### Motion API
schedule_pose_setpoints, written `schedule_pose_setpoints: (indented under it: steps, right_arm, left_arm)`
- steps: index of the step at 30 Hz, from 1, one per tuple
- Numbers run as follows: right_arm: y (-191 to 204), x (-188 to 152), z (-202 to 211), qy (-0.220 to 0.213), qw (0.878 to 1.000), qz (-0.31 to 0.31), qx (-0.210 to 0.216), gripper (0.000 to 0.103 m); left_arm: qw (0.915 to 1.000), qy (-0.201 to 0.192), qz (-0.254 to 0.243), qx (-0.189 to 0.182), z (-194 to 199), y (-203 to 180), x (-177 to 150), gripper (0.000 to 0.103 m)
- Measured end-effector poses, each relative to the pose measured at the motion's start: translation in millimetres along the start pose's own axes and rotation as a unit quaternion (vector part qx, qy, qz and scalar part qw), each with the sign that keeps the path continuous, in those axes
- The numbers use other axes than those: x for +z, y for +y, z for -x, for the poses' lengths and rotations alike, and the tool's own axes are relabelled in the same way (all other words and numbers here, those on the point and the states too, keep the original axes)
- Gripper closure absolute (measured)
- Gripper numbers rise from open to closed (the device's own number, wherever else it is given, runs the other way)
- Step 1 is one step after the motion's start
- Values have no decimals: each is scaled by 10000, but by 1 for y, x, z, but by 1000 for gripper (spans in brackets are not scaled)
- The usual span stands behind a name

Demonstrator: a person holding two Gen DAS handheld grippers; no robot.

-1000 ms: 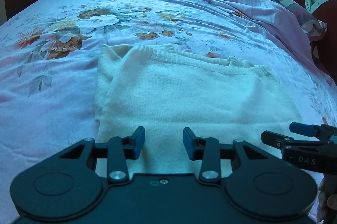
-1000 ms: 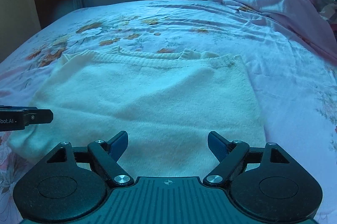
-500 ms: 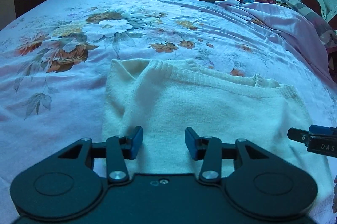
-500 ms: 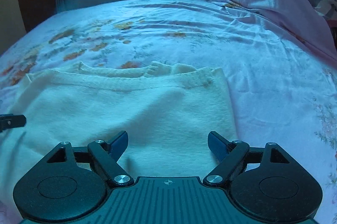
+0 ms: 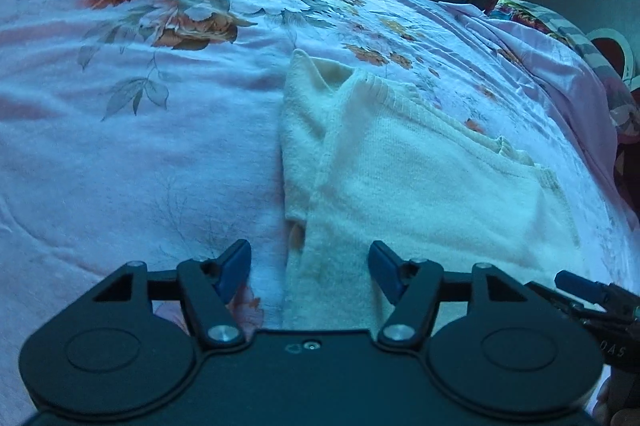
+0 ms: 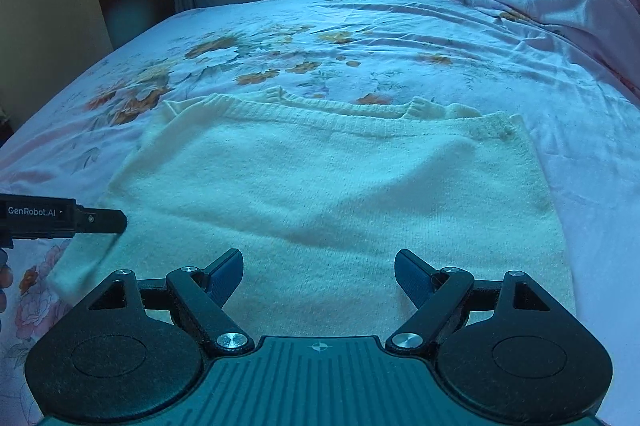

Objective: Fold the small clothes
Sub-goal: 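Grasp the side edge of the folded sweater with the left tool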

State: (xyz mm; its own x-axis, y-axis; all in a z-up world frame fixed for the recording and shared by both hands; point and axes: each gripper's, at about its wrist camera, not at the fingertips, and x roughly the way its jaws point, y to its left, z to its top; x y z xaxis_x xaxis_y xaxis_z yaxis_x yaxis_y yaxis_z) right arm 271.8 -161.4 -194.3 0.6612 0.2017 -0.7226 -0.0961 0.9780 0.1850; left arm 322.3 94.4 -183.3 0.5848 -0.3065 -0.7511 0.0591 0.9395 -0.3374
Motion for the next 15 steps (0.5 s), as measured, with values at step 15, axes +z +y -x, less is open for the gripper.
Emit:
schedule_pose_setpoints:
  steps: [15]
  right_arm:
    - [2,-1,-7,-17,9999,-107,123,21]
  left_arm:
    - [9738,437,1238,-1856,-46,42,7,77]
